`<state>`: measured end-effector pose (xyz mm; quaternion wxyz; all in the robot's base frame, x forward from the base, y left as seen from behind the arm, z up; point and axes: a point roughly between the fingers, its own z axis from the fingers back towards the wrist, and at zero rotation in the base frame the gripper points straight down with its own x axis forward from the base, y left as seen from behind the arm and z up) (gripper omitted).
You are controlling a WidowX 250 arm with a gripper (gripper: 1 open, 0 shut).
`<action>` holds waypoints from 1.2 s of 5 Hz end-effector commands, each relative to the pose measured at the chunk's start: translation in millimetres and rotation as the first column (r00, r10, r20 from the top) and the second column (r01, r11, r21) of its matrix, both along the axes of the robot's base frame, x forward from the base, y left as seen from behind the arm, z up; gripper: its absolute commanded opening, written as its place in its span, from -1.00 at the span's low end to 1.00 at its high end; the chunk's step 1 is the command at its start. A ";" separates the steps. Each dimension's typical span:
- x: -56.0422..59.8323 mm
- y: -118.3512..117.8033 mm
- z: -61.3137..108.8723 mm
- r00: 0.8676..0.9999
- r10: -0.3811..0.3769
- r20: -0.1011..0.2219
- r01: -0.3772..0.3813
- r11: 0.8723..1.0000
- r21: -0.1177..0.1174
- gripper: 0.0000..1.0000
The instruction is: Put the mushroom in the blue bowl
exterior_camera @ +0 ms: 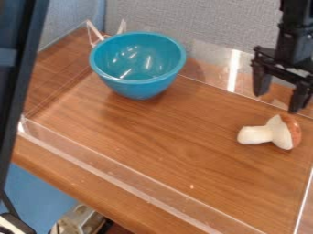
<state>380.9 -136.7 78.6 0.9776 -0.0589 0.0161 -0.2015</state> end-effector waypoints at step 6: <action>9.5 -13.3 -42.0 0.999 0.009 -0.036 -0.008 1.000 0.025 -1.00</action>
